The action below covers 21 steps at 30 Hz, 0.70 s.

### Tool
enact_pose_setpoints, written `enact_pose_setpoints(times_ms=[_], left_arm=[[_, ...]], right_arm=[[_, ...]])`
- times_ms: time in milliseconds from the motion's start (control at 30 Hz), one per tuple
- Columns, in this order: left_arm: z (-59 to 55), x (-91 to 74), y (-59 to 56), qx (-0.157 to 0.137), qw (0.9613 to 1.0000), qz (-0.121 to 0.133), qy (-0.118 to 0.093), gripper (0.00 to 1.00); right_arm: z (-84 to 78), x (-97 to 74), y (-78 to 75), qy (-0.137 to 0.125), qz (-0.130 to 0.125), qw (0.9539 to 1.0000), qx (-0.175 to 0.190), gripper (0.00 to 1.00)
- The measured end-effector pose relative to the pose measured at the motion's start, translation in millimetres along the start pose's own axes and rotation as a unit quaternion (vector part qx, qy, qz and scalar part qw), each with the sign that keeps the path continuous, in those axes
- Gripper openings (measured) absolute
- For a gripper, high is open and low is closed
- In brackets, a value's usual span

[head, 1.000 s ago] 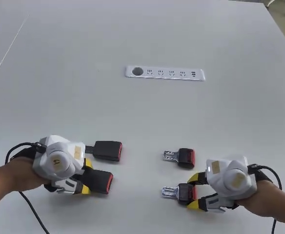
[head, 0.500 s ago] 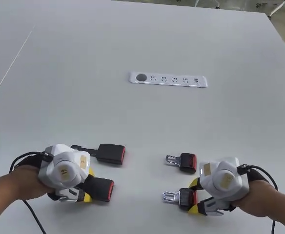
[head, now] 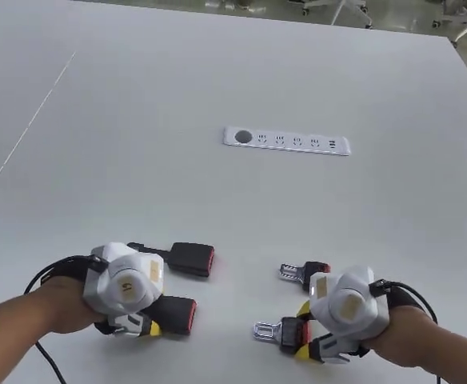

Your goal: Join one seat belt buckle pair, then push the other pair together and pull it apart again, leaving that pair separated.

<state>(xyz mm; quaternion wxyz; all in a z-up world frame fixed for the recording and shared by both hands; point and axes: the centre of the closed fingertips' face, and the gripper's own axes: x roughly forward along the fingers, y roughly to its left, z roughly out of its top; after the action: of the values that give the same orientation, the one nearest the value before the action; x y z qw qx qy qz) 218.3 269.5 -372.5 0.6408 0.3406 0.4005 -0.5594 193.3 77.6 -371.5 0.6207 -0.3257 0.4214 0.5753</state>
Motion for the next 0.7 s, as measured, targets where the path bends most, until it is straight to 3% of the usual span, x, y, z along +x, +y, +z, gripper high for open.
enact_pose_setpoints(times_ms=[700], left_arm=[[-0.7, -1.0, 0.7, -0.006, 0.9998, 0.001, 0.017, 0.35]], right_arm=[[58.5, 26.8, 1.6, -0.043, -0.002, 0.9991, 0.002, 0.33]])
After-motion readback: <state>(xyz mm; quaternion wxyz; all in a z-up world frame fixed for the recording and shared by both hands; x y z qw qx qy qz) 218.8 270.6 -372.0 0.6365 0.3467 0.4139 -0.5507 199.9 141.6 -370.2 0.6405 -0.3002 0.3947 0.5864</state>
